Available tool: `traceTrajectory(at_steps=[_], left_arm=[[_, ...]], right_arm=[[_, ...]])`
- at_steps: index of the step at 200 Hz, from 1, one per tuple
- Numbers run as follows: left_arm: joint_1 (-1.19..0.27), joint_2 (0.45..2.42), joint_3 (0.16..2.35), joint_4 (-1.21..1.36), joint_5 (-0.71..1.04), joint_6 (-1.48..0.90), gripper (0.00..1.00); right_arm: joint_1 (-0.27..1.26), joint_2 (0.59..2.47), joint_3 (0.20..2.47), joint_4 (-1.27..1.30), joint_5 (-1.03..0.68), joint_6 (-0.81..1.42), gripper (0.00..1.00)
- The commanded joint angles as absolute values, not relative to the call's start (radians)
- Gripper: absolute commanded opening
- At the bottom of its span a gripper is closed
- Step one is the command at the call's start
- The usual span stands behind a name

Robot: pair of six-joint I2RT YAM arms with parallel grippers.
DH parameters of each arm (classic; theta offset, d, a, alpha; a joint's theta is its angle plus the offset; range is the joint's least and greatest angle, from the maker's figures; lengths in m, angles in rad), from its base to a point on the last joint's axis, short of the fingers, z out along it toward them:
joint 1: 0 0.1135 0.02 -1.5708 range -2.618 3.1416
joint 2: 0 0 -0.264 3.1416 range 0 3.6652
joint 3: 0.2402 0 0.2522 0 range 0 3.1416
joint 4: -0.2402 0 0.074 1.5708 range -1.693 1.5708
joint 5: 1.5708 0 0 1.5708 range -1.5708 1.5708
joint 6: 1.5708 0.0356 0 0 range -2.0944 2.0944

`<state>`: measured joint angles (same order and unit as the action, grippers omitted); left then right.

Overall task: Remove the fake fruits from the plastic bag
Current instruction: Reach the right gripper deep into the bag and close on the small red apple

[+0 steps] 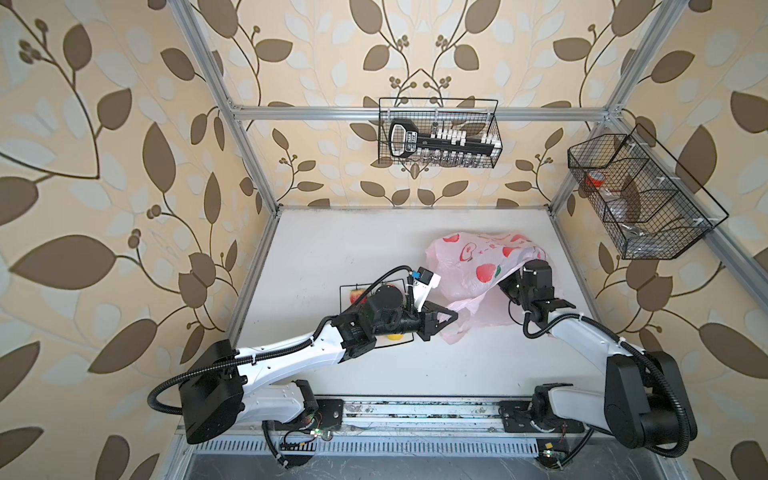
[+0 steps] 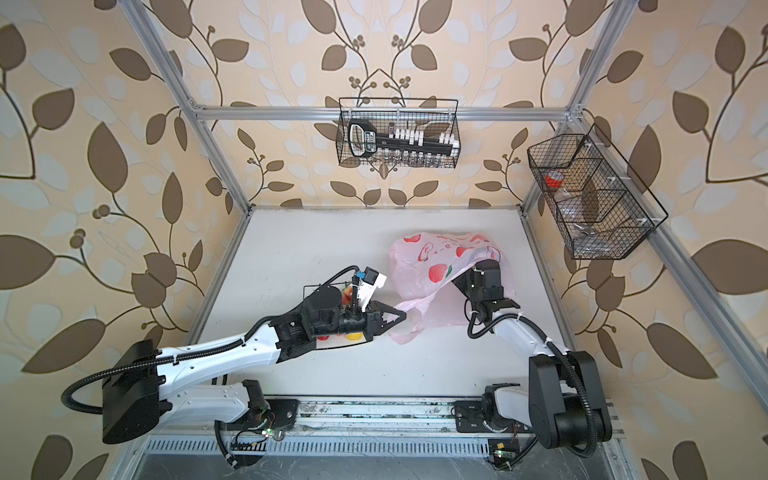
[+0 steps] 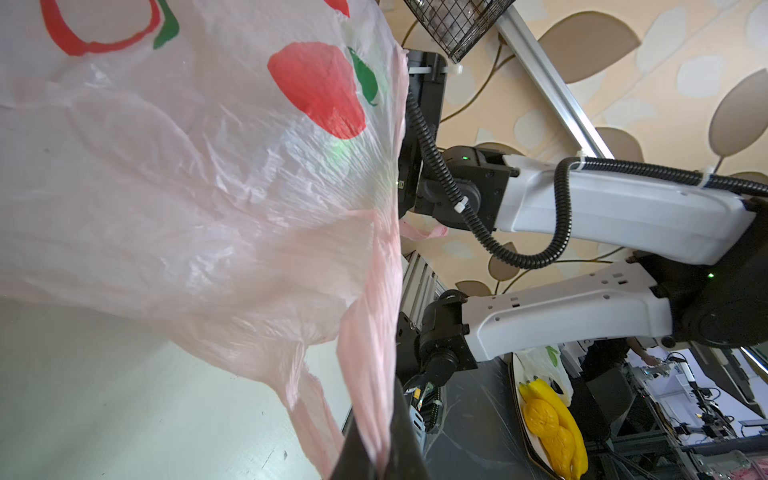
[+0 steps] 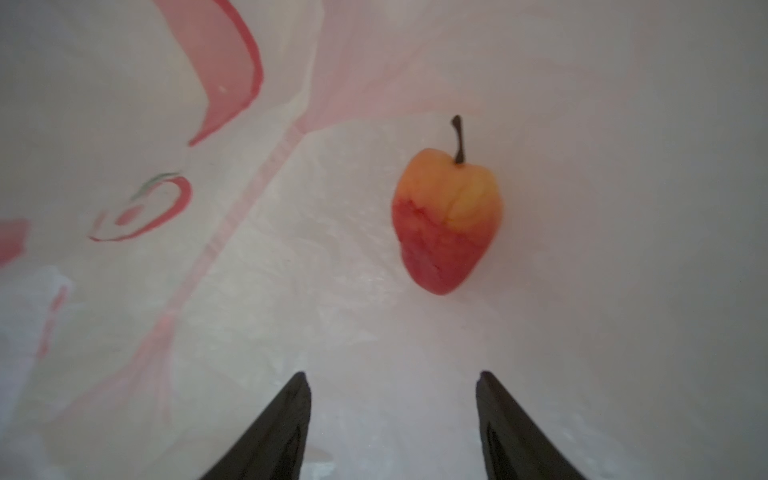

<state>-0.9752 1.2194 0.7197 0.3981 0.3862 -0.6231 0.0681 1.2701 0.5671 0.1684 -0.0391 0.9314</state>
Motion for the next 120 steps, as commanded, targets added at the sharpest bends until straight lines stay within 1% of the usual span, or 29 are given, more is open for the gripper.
traceTrajectory(at_steps=[1, 19, 65, 120], left_arm=[[-0.994, 1.228, 0.733, 0.462, 0.425, -0.638, 0.00], [-1.006, 1.240, 0.750, 0.457, 0.429, -0.635, 0.00], [-1.055, 1.256, 0.770, 0.448, 0.417, -0.635, 0.00], [-1.102, 1.298, 0.796, 0.454, 0.405, -0.649, 0.00]], right_arm=[[0.061, 1.300, 0.544, 0.324, -0.087, 1.092, 0.64], [0.061, 1.338, 0.547, 0.327, -0.070, 1.111, 0.66], [0.059, 1.373, 0.537, 0.272, 0.115, 1.057, 0.73], [0.056, 1.523, 0.607, 0.290, 0.102, 1.006, 0.75]])
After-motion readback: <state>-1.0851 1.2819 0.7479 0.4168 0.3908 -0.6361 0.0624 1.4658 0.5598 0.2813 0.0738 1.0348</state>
